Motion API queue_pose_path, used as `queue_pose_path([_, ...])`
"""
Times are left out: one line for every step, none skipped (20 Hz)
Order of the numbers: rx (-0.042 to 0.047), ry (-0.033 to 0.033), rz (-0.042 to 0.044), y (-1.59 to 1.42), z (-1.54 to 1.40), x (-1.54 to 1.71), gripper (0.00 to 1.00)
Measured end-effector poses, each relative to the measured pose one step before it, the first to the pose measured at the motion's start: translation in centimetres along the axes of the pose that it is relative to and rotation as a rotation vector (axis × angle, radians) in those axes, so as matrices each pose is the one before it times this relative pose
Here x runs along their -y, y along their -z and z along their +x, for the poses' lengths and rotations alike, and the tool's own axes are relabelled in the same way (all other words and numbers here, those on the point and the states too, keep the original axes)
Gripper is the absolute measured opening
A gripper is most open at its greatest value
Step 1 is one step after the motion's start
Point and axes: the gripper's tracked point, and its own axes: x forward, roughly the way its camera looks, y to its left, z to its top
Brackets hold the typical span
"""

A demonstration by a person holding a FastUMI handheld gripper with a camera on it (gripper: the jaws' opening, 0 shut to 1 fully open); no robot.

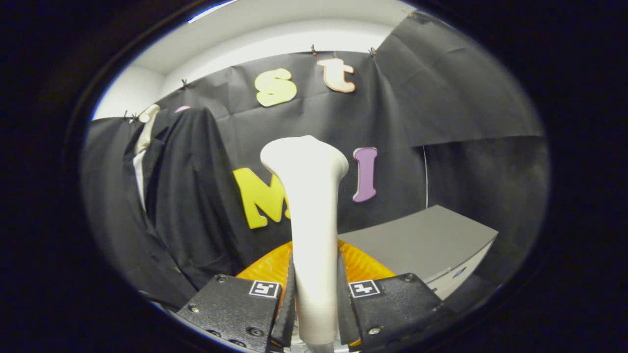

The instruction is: Iron the clothes twice with a garment steamer, once on the left side and once on the right side.

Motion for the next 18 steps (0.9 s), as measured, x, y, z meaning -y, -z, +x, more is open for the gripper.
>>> queue_pose_path([0.03227,-0.00968,-0.00032,-0.506,-0.46,-1.362,0.38])
queue_pose_path([0.03073,-0.01271,0.00209,-0.366,-0.356,-1.483,0.38])
queue_pose_path([0.02683,-0.01434,0.00243,-0.294,-0.639,-1.642,0.38])
queue_pose_path([0.02553,-0.01491,0.00277,-0.345,-0.573,-1.364,0.38])
queue_pose_path([0.02257,-0.01301,-0.00006,-0.427,-0.507,-1.541,0.38])
queue_pose_path([0.0221,-0.01484,0.00057,-0.663,-0.412,-1.424,0.38])
queue_pose_path([0.02508,-0.01511,-0.00118,-0.539,-0.405,-1.554,0.38])
queue_pose_path([0.0245,-0.01079,-0.00353,-0.452,-0.432,-1.292,0.38])
queue_pose_path([0.03052,-0.00973,-0.00419,-0.561,-0.345,-1.227,0.38])
queue_pose_path([0.02609,-0.00086,-0.00977,-0.561,-0.182,-1.133,0.38])
queue_pose_path([0.01969,-0.00572,-0.01384,-0.508,0.201,-1.086,0.38])
queue_pose_path([0.02125,-0.0142,-0.00773,-0.518,0.53,-1.188,0.38])
queue_pose_path([0.02703,-0.02011,-0.00358,-0.708,0.674,-1.055,0.38])
queue_pose_path([0.02507,-0.01364,-0.00542,-0.724,0.63,-0.888,0.38])
queue_pose_path([0.02097,-0.01015,-0.00661,-0.467,0.52,-0.708,0.38])
queue_pose_path([0.02266,-0.01211,-0.0038,-0.529,0.742,-0.668,0.38])
queue_pose_path([0.02075,-0.01274,0.00016,-0.427,0.669,-0.644,0.38])
queue_pose_path([0.01883,-0.01403,-0.00007,-0.214,0.587,-0.73,0.38])
